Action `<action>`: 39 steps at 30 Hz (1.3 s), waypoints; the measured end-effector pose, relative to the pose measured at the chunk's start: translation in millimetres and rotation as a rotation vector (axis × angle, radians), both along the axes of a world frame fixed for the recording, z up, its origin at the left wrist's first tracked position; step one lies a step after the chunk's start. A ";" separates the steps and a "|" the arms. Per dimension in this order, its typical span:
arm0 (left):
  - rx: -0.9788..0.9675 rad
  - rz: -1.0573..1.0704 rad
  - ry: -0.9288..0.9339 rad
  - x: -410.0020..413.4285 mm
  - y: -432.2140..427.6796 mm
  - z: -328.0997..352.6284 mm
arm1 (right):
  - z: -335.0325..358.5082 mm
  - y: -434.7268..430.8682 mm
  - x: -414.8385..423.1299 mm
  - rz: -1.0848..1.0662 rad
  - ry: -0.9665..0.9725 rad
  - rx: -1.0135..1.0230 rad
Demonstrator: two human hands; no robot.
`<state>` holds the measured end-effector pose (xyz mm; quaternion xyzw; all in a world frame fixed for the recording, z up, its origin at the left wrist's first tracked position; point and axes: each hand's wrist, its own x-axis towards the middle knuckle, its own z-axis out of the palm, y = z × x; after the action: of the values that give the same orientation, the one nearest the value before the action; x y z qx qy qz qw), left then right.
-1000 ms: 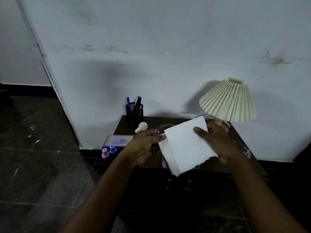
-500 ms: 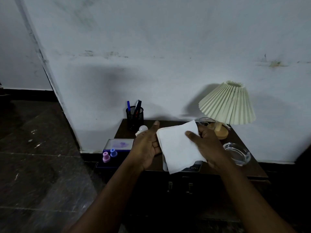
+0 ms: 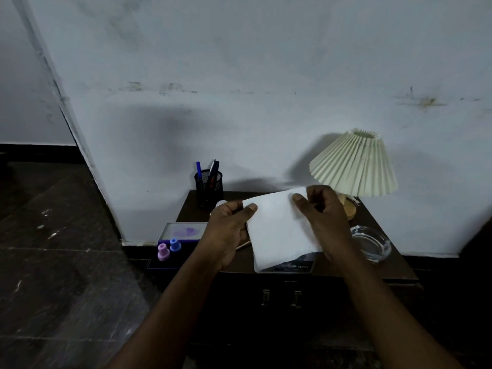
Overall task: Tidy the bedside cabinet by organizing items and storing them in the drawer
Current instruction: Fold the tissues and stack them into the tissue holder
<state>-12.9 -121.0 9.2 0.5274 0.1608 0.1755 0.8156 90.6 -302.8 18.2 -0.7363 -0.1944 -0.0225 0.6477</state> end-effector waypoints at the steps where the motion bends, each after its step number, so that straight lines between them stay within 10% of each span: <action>1: -0.001 -0.017 -0.009 0.7 0.3 1.5 | 2.1 -0.6 1.6 0.001 0.022 -0.003; 5: -0.036 -0.057 -0.030 6.3 -0.5 5.1 | 3.1 -3.7 1.0 0.290 0.206 -0.002; 14: 0.248 0.307 0.077 24.7 -22.6 -2.0 | -2.1 -16.7 -1.0 -0.122 -0.298 -0.195; 19: 0.347 0.362 0.072 28.8 -27.7 -0.8 | -15.9 -103.4 64.0 -0.449 -0.193 -0.789; 24: 0.383 0.383 0.048 35.4 -21.5 -10.0 | -28.3 -112.8 132.3 -0.305 -0.126 -1.122; 39: 0.390 0.435 -0.009 46.4 3.2 -29.6 | -52.0 -79.5 200.1 -0.154 -0.138 -0.986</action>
<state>33.5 -117.8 -20.4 0.6267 0.2298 0.3760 0.6427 290.6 -382.3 -33.8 -0.9637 -0.1696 -0.0242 0.2047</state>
